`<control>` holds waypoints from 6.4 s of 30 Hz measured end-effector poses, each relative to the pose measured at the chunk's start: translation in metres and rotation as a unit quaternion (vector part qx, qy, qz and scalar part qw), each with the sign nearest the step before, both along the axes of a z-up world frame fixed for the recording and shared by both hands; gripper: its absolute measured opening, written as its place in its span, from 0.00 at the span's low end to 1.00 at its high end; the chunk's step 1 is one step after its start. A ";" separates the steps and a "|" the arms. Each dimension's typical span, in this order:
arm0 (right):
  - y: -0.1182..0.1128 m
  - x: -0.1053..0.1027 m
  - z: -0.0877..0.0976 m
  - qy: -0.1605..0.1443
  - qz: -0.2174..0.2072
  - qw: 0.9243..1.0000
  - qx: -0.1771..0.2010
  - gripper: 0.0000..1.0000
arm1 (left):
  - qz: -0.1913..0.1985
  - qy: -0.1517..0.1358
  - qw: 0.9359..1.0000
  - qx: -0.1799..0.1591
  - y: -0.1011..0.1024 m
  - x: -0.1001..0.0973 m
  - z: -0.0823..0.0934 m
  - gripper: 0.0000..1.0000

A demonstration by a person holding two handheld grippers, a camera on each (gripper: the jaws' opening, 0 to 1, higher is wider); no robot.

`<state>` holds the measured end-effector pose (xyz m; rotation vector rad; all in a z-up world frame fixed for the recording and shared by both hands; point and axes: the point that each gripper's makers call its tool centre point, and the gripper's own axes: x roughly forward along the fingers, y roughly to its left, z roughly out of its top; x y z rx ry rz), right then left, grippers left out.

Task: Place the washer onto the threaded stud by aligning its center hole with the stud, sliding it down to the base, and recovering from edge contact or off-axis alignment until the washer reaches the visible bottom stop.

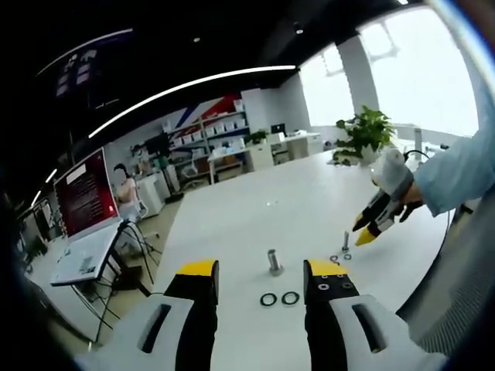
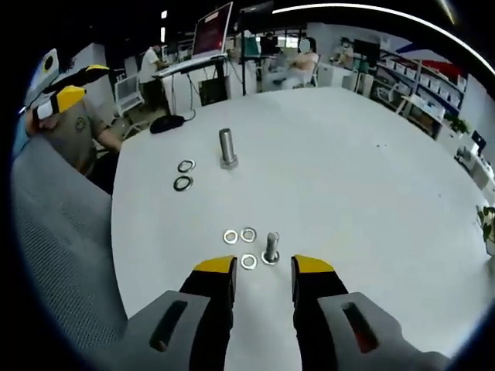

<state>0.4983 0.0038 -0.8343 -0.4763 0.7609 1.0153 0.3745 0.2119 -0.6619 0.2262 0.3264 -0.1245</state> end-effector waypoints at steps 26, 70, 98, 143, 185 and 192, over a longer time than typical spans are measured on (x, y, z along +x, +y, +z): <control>0.015 -0.012 -0.036 0.061 0.113 0.989 -0.077 0.23 | 0.000 0.000 1.000 0.004 0.001 0.000 0.000 0.42; 0.018 -0.022 -0.028 0.036 0.167 0.978 -0.117 0.13 | -0.004 0.004 1.000 0.006 0.000 0.000 -0.002 0.42; 0.002 -0.001 0.020 0.004 0.195 0.970 -0.142 0.12 | -0.005 0.003 1.000 0.008 -0.001 0.000 -0.002 0.42; 0.015 0.021 0.010 0.008 0.228 0.953 -0.200 0.13 | -0.005 0.007 1.000 0.007 -0.002 0.000 -0.003 0.41; 0.011 0.016 0.016 0.007 0.230 0.954 -0.191 0.15 | -0.007 0.012 1.000 0.009 -0.001 -0.001 -0.005 0.41; 0.013 0.013 0.016 0.005 0.238 0.952 -0.192 0.16 | -0.006 0.012 1.000 0.009 -0.001 -0.001 -0.005 0.41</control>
